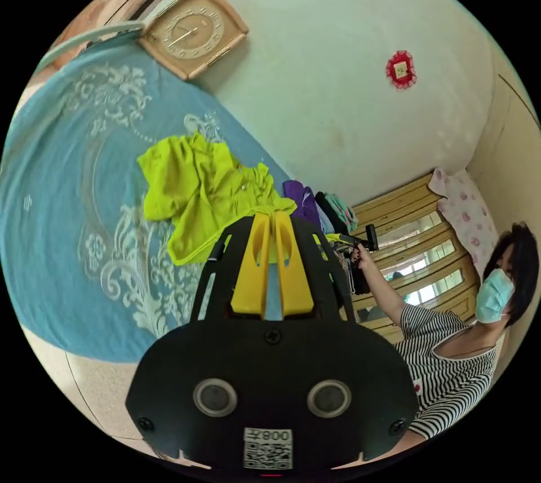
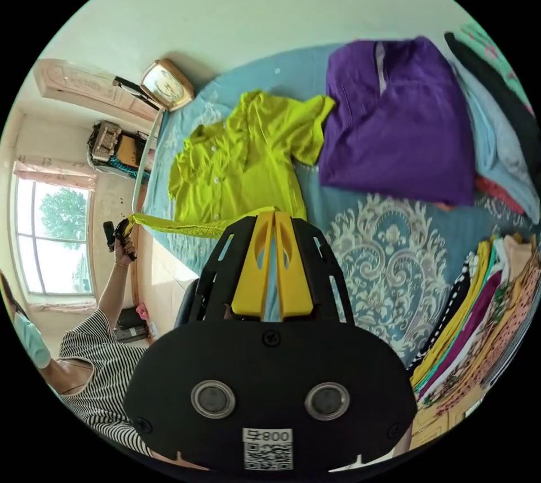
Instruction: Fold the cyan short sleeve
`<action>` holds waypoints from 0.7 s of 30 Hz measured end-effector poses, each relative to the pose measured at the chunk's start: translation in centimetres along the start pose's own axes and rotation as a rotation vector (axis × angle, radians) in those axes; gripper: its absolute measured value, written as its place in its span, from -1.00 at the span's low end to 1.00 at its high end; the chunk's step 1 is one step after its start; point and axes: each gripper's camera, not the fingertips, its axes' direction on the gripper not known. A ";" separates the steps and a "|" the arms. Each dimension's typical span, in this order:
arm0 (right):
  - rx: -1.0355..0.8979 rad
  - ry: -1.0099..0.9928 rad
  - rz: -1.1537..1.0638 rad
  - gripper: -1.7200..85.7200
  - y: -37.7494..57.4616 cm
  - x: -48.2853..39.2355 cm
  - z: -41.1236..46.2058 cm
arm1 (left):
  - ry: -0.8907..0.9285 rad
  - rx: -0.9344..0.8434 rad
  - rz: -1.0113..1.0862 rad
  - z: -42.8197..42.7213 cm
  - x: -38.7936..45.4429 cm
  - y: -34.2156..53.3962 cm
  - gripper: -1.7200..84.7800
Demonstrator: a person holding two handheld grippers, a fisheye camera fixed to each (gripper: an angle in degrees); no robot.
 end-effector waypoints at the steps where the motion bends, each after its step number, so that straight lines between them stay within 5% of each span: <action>1: 0.035 -0.003 -0.018 -0.96 -1.0 -0.7 -1.6 | -0.003 0.026 0.032 -0.6 1.4 -1.6 -0.92; 6: 0.321 0.043 -0.209 -0.96 -3.3 -8.0 -16.2 | -0.110 0.115 0.373 -5.7 14.7 -9.6 -0.92; 11: 0.454 0.022 -0.316 -0.96 2.7 -9.6 -22.6 | -0.106 0.116 0.490 -9.0 19.6 -7.5 -0.92; 21: 0.221 -0.114 -0.176 -0.96 19.0 1.2 -9.7 | -0.147 -0.202 0.197 -5.4 10.4 6.1 -0.92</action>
